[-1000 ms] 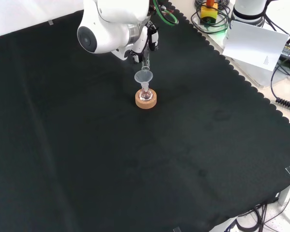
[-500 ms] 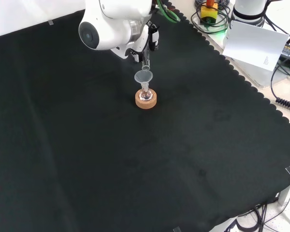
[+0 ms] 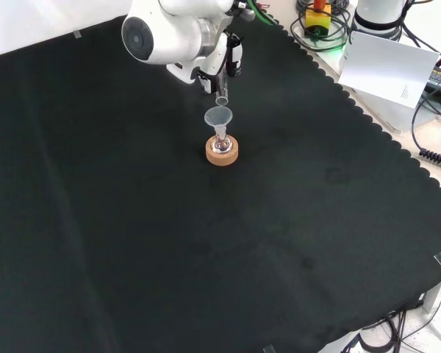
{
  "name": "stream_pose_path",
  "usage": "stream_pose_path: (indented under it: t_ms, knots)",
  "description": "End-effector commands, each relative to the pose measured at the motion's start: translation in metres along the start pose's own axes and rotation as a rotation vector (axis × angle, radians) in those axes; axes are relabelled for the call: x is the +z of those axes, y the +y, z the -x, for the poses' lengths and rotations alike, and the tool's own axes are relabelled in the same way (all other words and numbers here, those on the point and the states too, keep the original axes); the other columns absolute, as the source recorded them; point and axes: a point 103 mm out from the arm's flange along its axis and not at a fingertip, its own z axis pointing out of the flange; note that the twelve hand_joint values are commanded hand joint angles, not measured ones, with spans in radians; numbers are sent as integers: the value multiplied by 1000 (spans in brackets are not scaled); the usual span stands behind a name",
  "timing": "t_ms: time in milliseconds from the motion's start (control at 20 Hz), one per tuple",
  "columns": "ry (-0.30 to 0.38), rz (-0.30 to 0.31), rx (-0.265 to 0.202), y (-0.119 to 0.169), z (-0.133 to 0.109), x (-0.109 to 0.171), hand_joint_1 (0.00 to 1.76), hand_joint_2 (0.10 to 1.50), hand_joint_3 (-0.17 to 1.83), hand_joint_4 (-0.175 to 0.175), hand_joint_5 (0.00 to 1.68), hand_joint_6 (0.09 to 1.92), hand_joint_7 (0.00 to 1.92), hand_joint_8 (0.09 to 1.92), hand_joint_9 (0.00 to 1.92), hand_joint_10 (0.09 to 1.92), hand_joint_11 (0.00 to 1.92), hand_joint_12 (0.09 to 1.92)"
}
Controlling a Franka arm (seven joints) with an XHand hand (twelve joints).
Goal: Pour the water from the graduated cylinder into the round-bottom flask.
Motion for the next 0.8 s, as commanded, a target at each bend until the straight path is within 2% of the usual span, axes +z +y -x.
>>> stream_pose_path:
  t_ms: [50, 300, 800]
  knots:
    - [44, 71, -47, 2, 6, 9, 1249, 1148, 0, -175, 896, 1111, 939, 1104, 1450, 103, 1215, 771]
    - [105, 136, -110, 5, 11, 18, 1249, 1148, 0, -175, 897, 1110, 939, 1103, 1449, 101, 1213, 769]
    - [228, 327, -175, 7, 24, 31, 1248, 1148, 0, -175, 896, 1111, 938, 1104, 1447, 98, 1212, 769]
